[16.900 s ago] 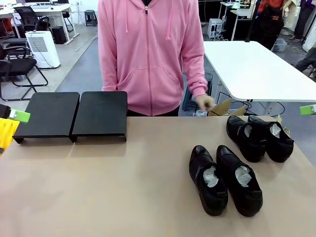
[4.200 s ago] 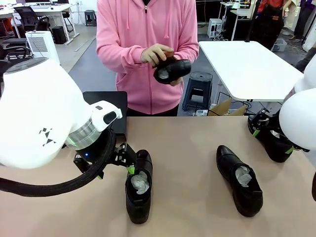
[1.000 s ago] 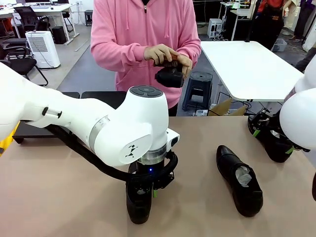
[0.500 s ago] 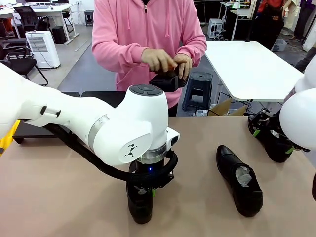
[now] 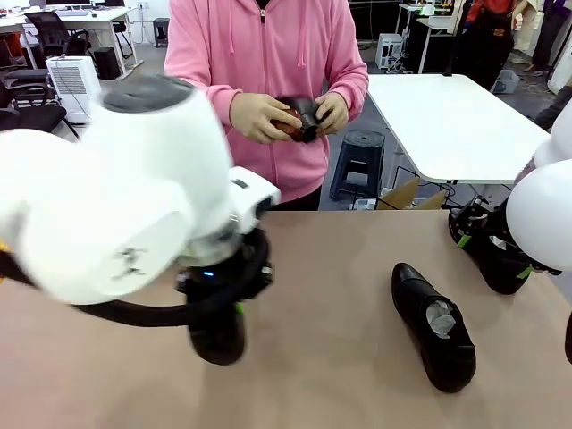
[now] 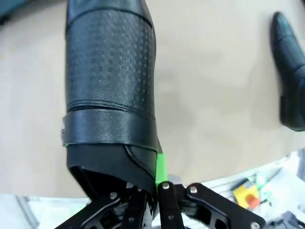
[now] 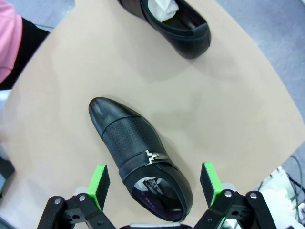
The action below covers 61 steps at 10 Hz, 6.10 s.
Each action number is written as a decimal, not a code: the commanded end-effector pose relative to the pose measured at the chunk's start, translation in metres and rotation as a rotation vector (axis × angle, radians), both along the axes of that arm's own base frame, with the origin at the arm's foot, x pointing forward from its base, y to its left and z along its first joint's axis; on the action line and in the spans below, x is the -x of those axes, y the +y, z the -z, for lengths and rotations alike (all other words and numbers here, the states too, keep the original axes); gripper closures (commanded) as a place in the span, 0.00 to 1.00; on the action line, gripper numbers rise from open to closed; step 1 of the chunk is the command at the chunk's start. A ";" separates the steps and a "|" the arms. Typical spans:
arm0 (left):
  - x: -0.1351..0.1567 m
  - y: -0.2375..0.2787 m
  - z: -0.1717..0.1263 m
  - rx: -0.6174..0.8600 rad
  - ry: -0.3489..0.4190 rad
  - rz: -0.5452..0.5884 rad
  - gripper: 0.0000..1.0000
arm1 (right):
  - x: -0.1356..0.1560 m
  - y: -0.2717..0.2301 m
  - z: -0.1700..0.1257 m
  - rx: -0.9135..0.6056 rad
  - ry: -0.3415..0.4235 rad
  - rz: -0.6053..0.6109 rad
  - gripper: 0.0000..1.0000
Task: Organize the shoes by placing them on the stand.
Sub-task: Place the Shoe from the middle of the table onto the Shoes Stand, then pick up one Shoe and place it in the middle of the table.
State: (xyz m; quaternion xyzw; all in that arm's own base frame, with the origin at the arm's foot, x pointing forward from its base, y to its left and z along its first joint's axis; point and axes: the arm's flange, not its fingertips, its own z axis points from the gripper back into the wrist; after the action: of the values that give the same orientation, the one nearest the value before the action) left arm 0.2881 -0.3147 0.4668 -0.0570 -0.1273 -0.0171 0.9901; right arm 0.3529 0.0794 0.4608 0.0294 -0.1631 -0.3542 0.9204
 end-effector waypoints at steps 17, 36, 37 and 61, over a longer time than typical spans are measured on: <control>-0.171 0.256 -0.037 -0.214 -0.132 0.089 1.00 | 0.000 -0.002 0.000 0.018 -0.002 -0.012 0.00; -0.283 0.340 0.020 -0.343 -0.230 -0.027 1.00 | 0.000 -0.002 0.000 0.018 -0.002 -0.012 0.00; -0.285 0.339 0.023 -0.356 -0.232 -0.025 1.00 | 0.000 -0.002 0.000 0.018 -0.002 -0.012 0.00; -0.275 0.321 0.022 -0.315 -0.263 -0.055 0.00 | 0.000 -0.002 0.000 0.018 -0.002 -0.012 0.00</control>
State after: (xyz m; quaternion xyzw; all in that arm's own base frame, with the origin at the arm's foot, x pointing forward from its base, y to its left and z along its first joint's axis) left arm 0.5762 0.0136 0.4354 0.1028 -0.2364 -0.0126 0.9661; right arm 0.3528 0.0795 0.4609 0.0297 -0.1631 -0.3540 0.9205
